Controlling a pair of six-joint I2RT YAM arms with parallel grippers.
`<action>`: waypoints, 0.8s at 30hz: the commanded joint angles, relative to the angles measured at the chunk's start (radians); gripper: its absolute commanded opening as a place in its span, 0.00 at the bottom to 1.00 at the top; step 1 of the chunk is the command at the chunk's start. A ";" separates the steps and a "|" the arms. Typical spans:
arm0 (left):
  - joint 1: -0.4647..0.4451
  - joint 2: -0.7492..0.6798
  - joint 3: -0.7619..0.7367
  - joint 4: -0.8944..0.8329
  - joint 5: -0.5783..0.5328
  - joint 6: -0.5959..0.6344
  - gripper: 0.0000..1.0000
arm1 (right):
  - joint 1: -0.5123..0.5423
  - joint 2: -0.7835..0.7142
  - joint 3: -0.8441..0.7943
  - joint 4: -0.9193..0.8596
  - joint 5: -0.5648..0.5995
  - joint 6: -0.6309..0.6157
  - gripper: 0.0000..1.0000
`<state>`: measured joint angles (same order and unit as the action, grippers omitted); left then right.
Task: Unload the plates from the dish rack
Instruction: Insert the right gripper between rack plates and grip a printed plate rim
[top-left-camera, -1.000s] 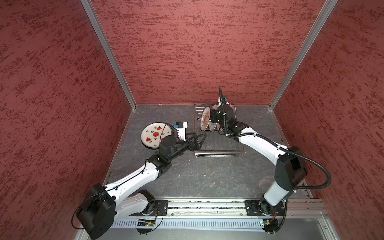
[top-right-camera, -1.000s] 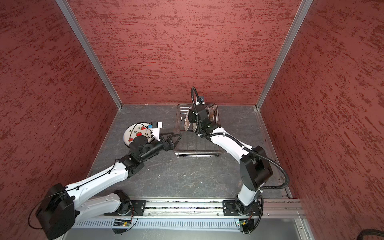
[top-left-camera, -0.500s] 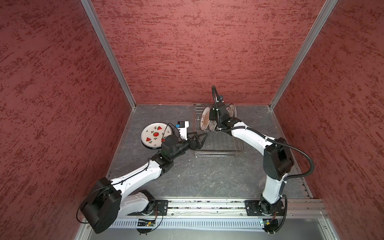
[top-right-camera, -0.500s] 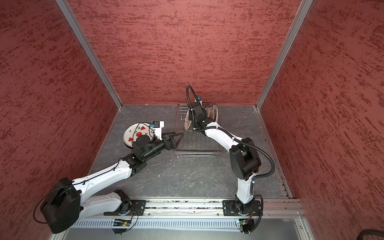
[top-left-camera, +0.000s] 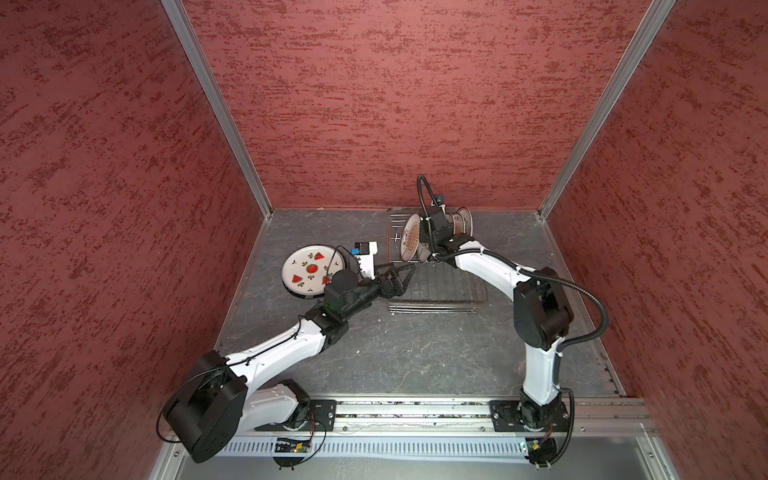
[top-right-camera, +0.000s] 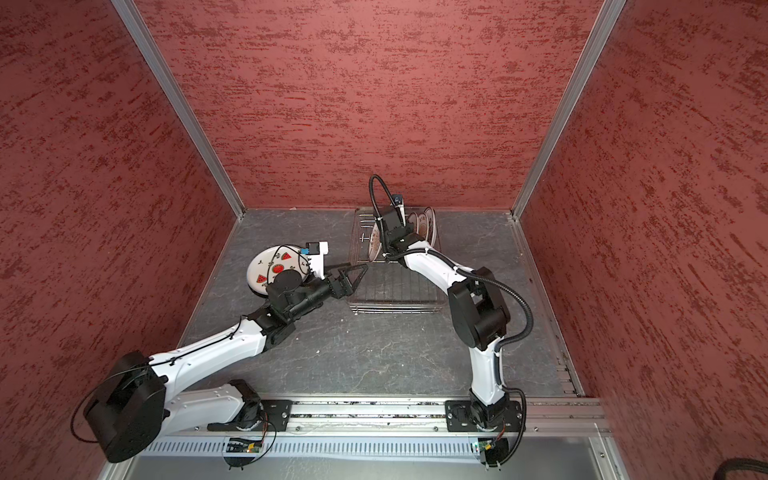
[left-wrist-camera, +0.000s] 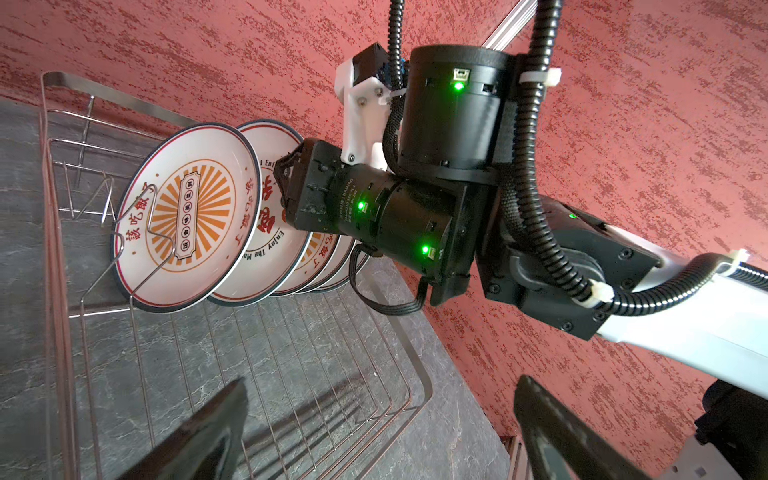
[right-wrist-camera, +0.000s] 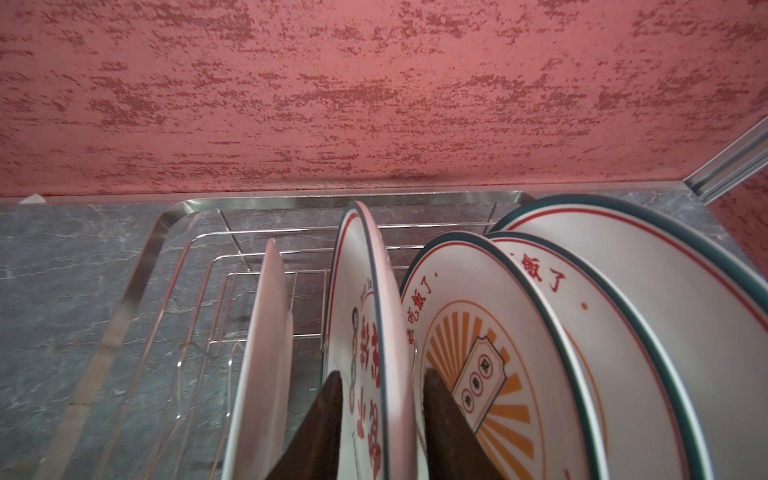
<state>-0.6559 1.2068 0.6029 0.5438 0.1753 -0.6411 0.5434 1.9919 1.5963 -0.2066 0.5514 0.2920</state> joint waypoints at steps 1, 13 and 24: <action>0.000 0.002 -0.004 0.025 -0.019 -0.005 0.99 | -0.010 0.019 0.034 -0.008 0.056 0.015 0.33; 0.000 0.015 -0.008 0.047 -0.034 -0.013 0.99 | -0.002 -0.001 0.042 0.000 0.140 -0.008 0.16; -0.001 0.024 -0.008 0.042 -0.064 -0.011 0.99 | 0.032 -0.044 0.052 0.054 0.242 -0.088 0.08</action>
<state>-0.6559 1.2354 0.6022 0.5739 0.1356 -0.6575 0.5690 2.0068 1.6093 -0.2077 0.7250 0.2417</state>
